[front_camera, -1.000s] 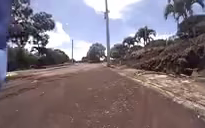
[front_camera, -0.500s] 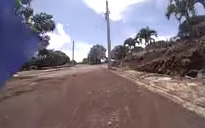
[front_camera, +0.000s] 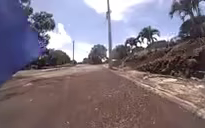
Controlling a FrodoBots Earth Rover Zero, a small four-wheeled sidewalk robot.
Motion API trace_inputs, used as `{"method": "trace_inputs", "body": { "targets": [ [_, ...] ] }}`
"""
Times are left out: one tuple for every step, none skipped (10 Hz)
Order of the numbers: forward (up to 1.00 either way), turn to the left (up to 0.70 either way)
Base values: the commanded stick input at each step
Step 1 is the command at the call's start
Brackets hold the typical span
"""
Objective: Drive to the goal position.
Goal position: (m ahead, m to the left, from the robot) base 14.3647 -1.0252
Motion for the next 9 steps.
{"method": "trace_inputs", "body": {
  "targets": [
    [0.50, 0.00],
    [0.50, 0.00],
    [0.50, 0.00],
    [0.50, 0.00],
    [0.50, 0.00],
    [0.50, 0.00],
    [0.50, 0.00],
    [0.50, 0.00],
    [0.50, 0.00]
  ]
}}
